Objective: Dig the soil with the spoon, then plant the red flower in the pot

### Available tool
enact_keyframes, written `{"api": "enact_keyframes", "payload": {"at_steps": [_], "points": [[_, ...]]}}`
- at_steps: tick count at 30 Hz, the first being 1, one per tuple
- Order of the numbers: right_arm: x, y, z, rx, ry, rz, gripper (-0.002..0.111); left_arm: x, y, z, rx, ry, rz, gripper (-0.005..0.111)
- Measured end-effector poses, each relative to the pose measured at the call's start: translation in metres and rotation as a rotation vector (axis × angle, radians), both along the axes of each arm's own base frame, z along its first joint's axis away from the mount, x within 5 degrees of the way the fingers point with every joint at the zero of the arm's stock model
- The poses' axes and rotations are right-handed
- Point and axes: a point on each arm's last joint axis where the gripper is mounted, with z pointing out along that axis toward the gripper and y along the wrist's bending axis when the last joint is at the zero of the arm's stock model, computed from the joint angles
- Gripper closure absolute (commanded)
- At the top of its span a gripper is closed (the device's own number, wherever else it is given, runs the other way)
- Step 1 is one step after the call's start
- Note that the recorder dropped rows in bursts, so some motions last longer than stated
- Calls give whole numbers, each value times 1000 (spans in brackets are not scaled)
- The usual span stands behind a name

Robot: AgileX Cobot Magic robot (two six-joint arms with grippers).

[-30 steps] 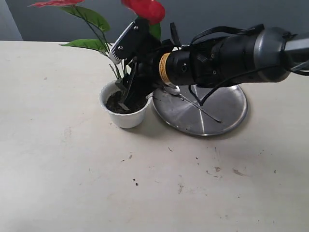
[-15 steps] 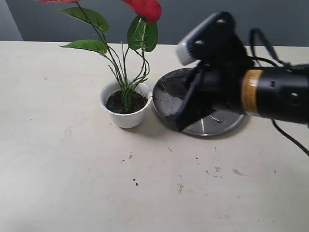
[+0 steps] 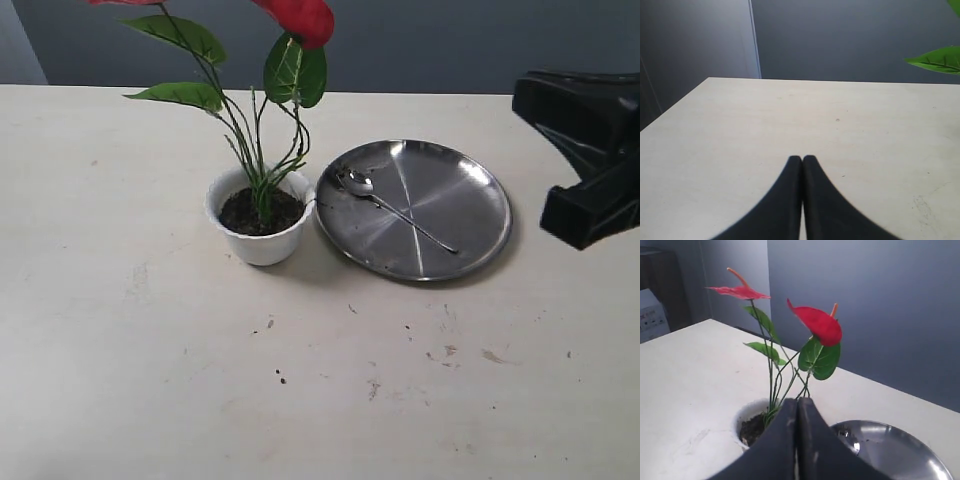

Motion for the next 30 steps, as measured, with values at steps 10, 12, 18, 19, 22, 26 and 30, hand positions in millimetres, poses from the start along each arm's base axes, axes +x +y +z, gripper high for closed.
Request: {"api": "enact_keyframes", "payload": {"at_steps": [10, 12, 18, 19, 22, 26, 30], "points": [[-36, -76, -10, 263, 30, -338, 108, 0, 0, 0, 0, 0, 0, 106], [-46, -88, -11, 286, 17, -381, 108, 0, 0, 0, 0, 0, 0, 106], [-60, -90, -35, 59, 32, -297, 108, 0, 0, 0, 0, 0, 0, 106], [-64, -92, -39, 32, 19, -287, 108, 0, 0, 0, 0, 0, 0, 106], [-75, -100, -45, 30, -38, -289, 108, 0, 0, 0, 0, 0, 0, 106], [-79, -100, -57, -55, -63, -339, 108, 0, 0, 0, 0, 0, 0, 106], [-78, -101, -61, -73, -51, -427, 108, 0, 0, 0, 0, 0, 0, 106]]}}
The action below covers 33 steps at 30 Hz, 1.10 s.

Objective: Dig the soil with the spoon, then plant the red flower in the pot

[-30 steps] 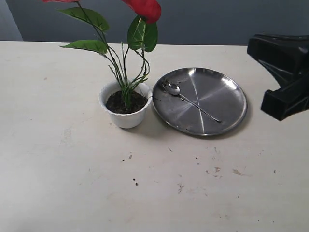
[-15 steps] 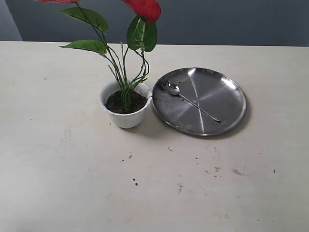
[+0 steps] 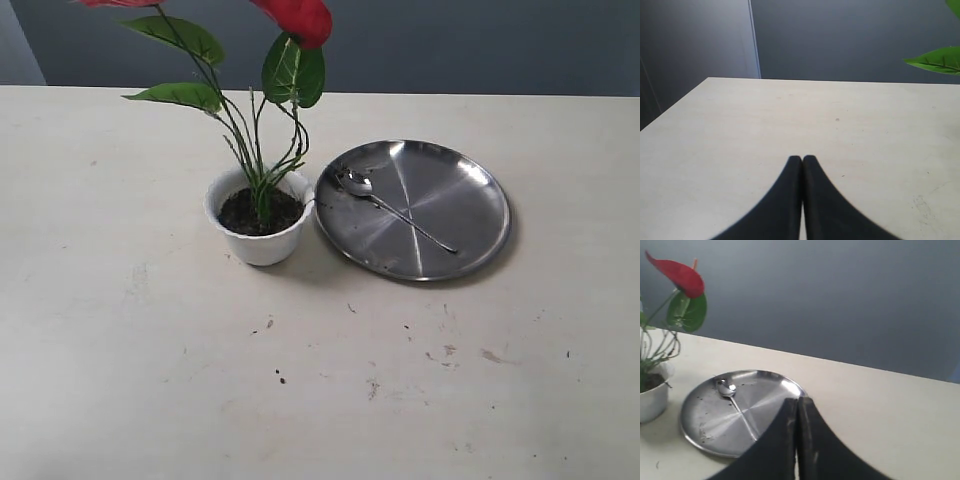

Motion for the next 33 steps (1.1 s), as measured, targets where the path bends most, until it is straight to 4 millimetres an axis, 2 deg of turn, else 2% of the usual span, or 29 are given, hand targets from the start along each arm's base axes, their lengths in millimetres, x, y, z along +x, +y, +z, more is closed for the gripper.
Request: {"api": "enact_keyframes", "payload": {"at_steps": [9, 19, 25, 33], "points": [[9, -2, -25, 16, 54, -143, 108, 0, 0, 0, 0, 0, 0, 106], [14, -1, -54, 0, 136, -151, 108, 0, 0, 0, 0, 0, 0, 106], [18, 0, -79, 1, 175, -148, 108, 0, 0, 0, 0, 0, 0, 106], [19, 2, -76, 42, 132, -142, 108, 0, 0, 0, 0, 0, 0, 106]]}}
